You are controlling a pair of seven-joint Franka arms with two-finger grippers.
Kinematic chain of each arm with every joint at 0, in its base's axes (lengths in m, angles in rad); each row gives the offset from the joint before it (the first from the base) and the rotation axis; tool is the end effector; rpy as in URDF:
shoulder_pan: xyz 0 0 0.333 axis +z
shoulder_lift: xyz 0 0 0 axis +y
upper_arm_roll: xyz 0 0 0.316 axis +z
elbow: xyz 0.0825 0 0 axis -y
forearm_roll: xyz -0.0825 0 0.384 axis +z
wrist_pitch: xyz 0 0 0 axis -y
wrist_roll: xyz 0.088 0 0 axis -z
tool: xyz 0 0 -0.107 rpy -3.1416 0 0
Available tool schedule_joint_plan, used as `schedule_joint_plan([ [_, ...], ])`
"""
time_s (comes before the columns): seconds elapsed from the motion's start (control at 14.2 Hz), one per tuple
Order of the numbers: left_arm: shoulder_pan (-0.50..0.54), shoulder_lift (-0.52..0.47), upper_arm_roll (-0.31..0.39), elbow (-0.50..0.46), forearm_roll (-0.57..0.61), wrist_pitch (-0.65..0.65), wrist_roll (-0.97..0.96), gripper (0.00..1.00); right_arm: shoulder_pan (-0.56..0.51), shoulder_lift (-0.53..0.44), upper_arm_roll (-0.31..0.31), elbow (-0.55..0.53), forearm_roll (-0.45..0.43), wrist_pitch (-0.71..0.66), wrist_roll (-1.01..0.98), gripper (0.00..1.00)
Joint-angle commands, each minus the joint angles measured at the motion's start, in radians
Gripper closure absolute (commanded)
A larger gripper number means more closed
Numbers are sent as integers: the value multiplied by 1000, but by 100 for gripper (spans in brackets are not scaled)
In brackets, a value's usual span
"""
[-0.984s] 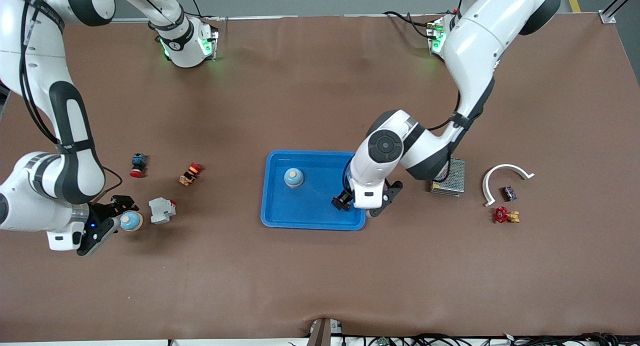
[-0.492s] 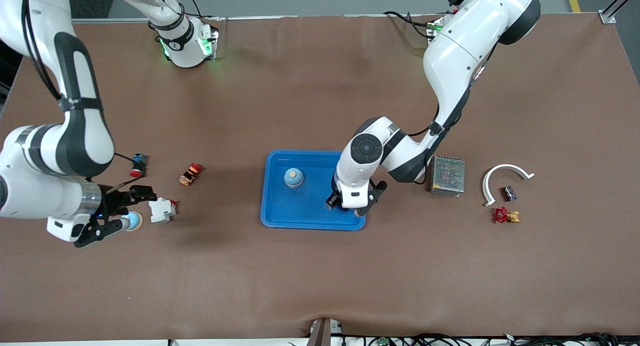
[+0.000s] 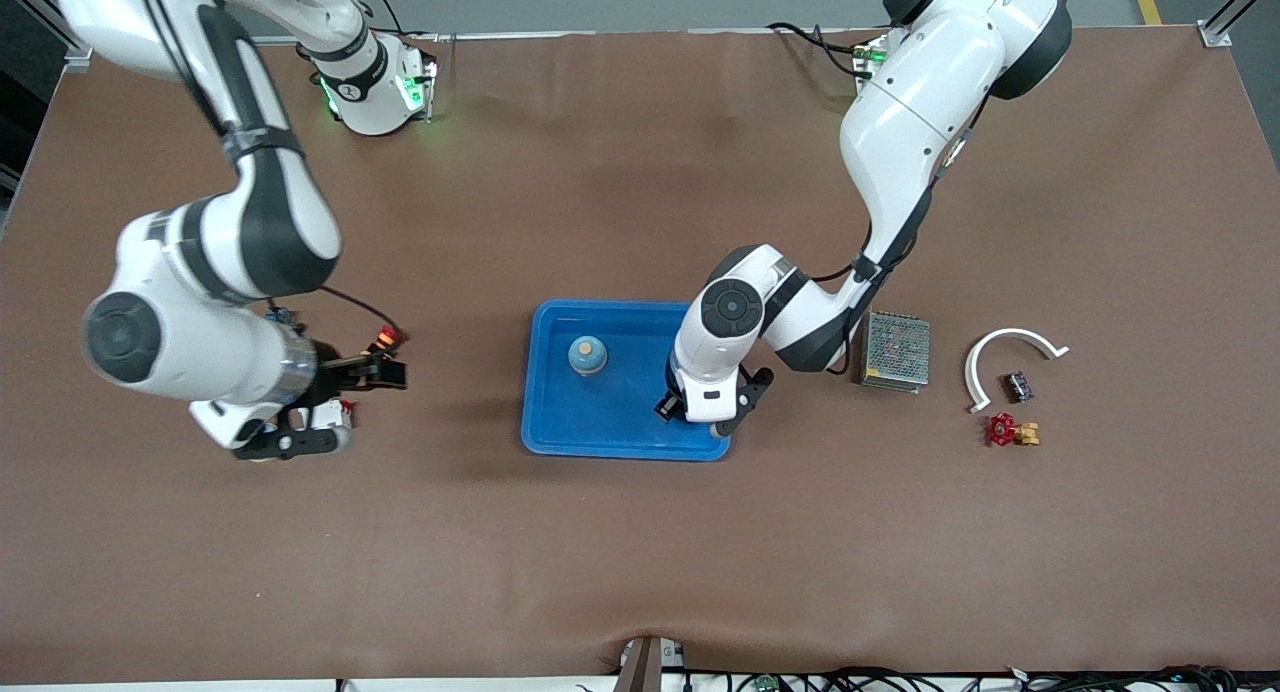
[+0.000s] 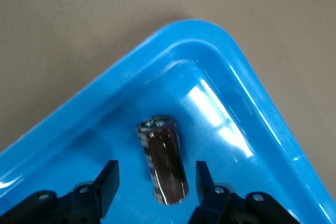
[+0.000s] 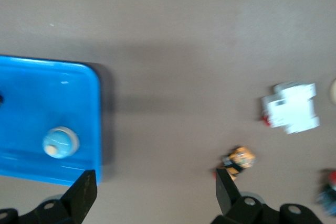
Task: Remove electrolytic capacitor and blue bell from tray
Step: 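Lift the capacitor with the left gripper while the right gripper grips the bell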
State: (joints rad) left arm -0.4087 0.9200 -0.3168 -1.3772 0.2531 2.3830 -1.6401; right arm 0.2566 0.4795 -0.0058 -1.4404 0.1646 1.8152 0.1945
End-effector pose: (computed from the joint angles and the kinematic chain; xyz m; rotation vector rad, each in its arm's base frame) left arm 0.5927 -0.4514 0.1890 2.7125 1.2711 -0.0036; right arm 0.6598 0.1837 0.4069 -3.0068 -0.0128 0.2051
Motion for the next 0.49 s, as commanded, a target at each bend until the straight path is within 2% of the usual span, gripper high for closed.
schedule_joint_plan([
  [0.0, -45, 25, 44, 30, 8, 21, -21, 35, 79, -22, -11, -35, 16, 62, 188, 0],
  [0.14, -45, 28, 44, 30, 8, 31, -18, 42, 142, -16, -11, -37, 15, 119, 308, 0],
  [0.21, -45, 28, 44, 30, 8, 32, -17, 60, 164, -9, -11, -38, 13, 140, 344, 0],
  [0.28, -47, 22, 44, 29, 9, 32, -17, 88, 187, 5, -11, -38, 13, 162, 368, 0],
  [0.35, -53, 14, 44, 27, 12, 27, -17, 100, 207, 20, -13, -40, 13, 189, 402, 0],
  [0.42, -51, 2, 44, 27, 12, 19, -15, 100, 228, 39, -13, -40, 4, 205, 445, 0],
])
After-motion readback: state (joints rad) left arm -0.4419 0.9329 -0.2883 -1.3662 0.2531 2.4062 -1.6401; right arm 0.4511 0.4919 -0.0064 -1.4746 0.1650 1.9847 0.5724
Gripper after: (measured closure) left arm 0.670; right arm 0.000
